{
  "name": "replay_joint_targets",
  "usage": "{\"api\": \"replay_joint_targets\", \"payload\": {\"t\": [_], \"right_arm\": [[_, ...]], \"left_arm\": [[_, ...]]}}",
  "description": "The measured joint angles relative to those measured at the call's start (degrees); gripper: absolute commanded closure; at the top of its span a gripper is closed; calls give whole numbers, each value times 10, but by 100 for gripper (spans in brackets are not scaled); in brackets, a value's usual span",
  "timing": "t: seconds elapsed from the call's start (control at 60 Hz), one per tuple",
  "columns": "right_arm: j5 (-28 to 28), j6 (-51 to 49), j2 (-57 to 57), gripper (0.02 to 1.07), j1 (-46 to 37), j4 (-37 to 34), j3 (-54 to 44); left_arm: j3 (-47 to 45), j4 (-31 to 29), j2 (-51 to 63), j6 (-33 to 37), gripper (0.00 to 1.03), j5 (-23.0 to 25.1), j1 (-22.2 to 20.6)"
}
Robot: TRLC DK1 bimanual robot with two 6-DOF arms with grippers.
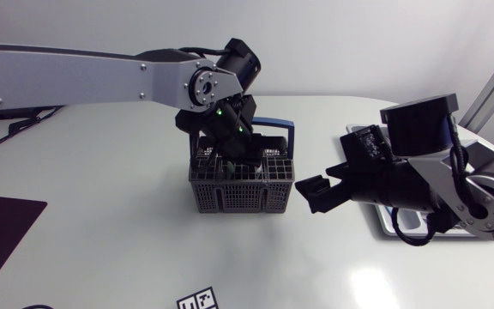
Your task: Transfer all utensils from the basket to the drawer tray.
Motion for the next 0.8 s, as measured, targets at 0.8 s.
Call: {"api": "replay_joint_targets", "payload": {"t": [0.8], "right_arm": [[0, 0, 0, 7, 0, 2, -1]], "left_arm": [[14, -22, -9, 4, 100, -5, -7]]}}
